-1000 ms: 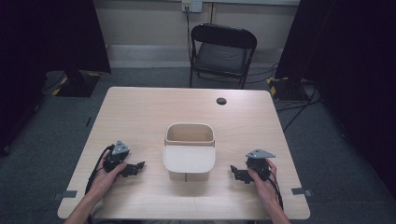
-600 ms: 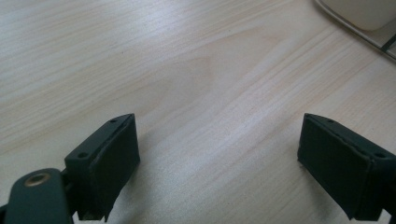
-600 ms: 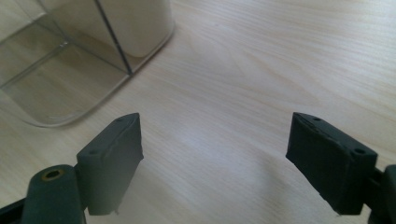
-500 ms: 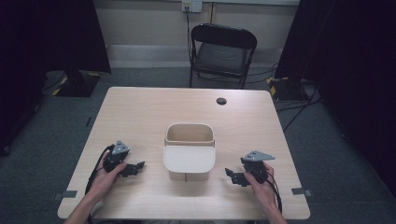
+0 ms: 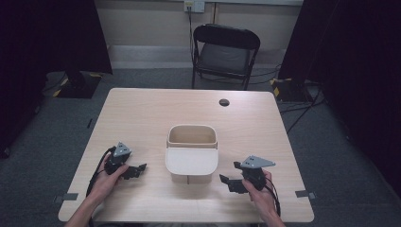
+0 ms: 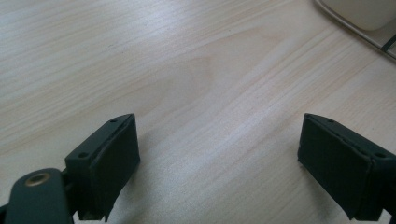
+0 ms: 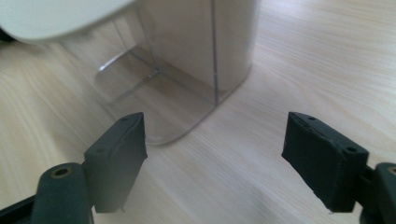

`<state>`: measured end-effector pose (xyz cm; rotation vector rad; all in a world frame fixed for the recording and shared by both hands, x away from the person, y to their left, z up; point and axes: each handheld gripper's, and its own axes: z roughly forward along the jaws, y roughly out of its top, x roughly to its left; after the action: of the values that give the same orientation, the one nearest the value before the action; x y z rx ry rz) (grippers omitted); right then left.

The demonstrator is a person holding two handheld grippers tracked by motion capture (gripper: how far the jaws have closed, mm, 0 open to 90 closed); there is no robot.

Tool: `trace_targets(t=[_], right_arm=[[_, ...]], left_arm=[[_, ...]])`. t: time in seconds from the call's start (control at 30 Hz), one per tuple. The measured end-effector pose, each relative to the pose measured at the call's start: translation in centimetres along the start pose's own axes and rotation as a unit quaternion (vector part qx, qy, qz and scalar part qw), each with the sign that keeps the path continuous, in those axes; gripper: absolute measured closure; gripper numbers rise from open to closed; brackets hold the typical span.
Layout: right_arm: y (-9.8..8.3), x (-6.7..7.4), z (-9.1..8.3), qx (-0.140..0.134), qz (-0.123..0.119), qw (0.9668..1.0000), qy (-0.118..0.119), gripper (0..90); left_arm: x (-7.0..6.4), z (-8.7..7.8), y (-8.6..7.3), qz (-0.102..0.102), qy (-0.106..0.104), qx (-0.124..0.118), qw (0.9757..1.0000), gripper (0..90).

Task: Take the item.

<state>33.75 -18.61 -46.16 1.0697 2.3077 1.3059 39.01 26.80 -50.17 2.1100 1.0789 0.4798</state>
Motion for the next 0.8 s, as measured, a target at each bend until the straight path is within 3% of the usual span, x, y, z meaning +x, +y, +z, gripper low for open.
trace_targets(t=[0.17,0.8], right_arm=[[0.3,0.6,-0.2,-0.013,-0.007,0.9998,0.016,18.3],[1.6,3.2,1.2,-0.018,-0.028,0.9977,0.058,19.5]], left_arm=[[0.0,0.0,0.0,0.0,0.0,0.0,1.0,11.9],[0.0,0.0,0.0,-0.001,0.0,0.0,1.0,11.9]])
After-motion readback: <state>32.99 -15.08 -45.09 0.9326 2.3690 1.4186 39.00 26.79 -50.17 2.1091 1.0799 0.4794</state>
